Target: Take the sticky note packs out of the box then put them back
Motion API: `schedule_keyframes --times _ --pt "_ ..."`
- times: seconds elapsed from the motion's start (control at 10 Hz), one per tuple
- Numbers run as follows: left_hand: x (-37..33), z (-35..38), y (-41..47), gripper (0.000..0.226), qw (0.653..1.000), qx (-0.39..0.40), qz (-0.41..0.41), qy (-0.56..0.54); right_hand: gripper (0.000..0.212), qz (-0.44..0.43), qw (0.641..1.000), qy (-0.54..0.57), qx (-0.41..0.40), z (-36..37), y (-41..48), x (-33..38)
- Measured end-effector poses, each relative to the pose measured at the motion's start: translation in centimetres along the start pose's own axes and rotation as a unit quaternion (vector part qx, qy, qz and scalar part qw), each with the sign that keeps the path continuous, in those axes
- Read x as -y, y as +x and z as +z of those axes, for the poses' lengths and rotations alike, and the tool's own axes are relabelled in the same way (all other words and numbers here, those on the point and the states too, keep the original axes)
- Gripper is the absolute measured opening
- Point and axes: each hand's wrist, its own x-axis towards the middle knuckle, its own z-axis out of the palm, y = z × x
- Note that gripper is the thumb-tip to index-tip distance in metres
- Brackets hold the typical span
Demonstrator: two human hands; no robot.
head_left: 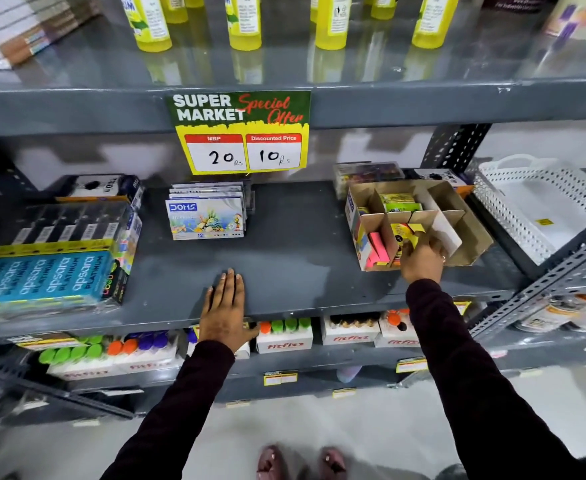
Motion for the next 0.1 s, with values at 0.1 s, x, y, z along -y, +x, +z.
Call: schedule_keyframes --times 0.1 --pt "-1.26 -2.09 0.84 0.115 0.996 0.091 -0.008 -0.005 0.035 -0.036 0.998 0.020 -0.048 0.25 -1.30 2.17"
